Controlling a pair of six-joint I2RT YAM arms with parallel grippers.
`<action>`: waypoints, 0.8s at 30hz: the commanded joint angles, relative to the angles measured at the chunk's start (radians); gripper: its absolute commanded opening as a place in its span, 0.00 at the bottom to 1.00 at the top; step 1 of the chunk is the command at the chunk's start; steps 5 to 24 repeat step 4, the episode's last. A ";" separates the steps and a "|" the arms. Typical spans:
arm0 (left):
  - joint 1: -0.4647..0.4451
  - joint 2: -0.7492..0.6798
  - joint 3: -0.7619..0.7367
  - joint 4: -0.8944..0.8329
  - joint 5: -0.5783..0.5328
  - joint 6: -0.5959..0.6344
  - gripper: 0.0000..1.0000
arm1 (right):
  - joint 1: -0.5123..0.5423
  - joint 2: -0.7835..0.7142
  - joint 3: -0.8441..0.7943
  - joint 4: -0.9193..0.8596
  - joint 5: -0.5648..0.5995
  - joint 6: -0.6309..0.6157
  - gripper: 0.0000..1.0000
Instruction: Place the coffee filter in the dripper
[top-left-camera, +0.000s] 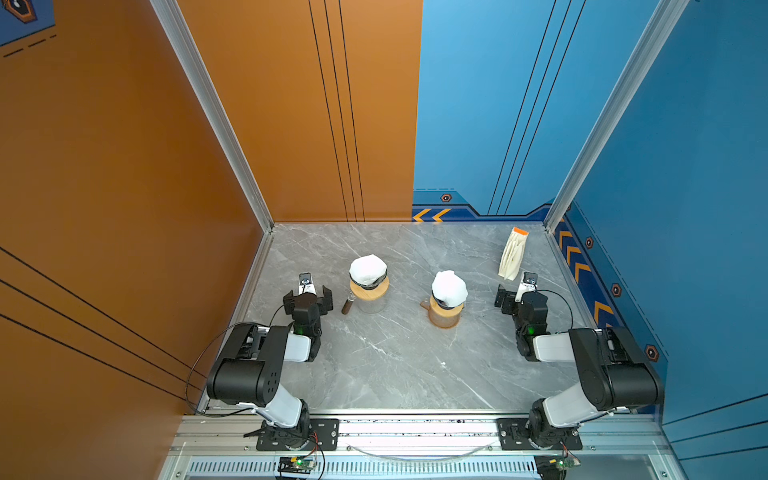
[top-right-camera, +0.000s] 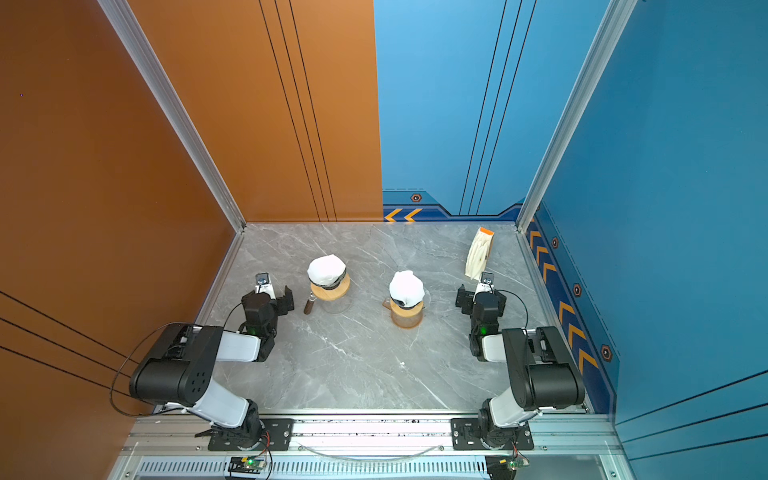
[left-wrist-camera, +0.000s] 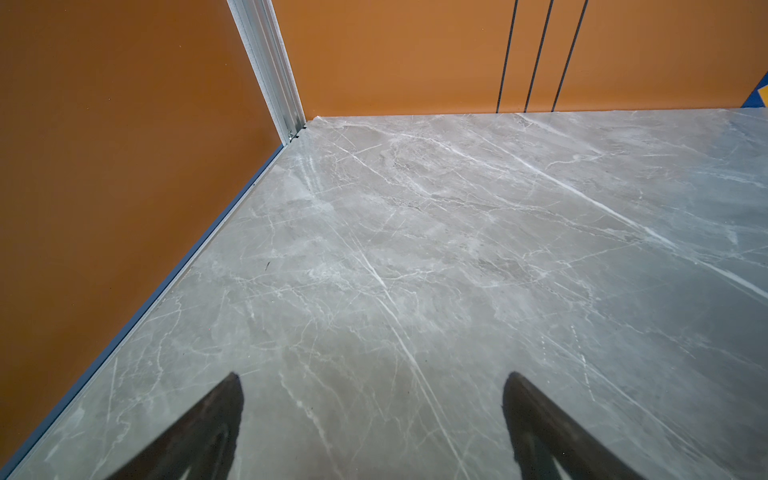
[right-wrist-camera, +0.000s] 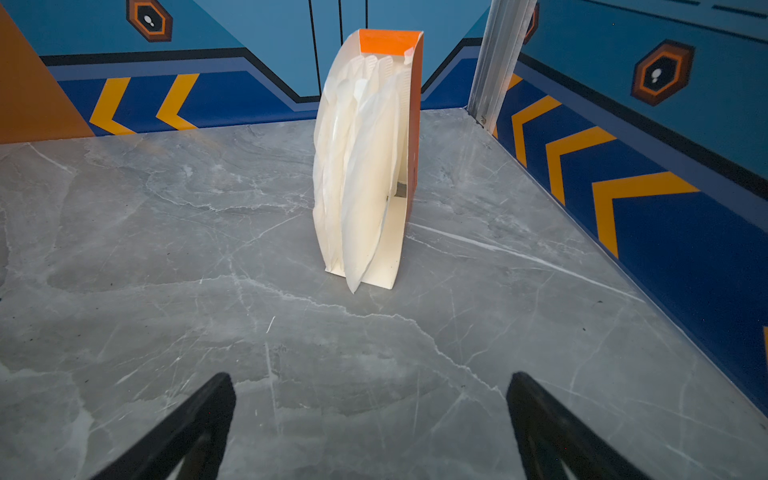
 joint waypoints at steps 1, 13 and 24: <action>-0.003 -0.001 0.015 -0.007 0.006 0.001 0.98 | 0.008 0.004 0.015 0.009 0.018 -0.011 1.00; -0.003 -0.005 0.012 -0.005 0.007 0.000 0.98 | 0.008 0.005 0.015 0.009 0.017 -0.011 1.00; -0.003 -0.005 0.012 -0.005 0.007 0.000 0.98 | 0.008 0.005 0.015 0.009 0.017 -0.011 1.00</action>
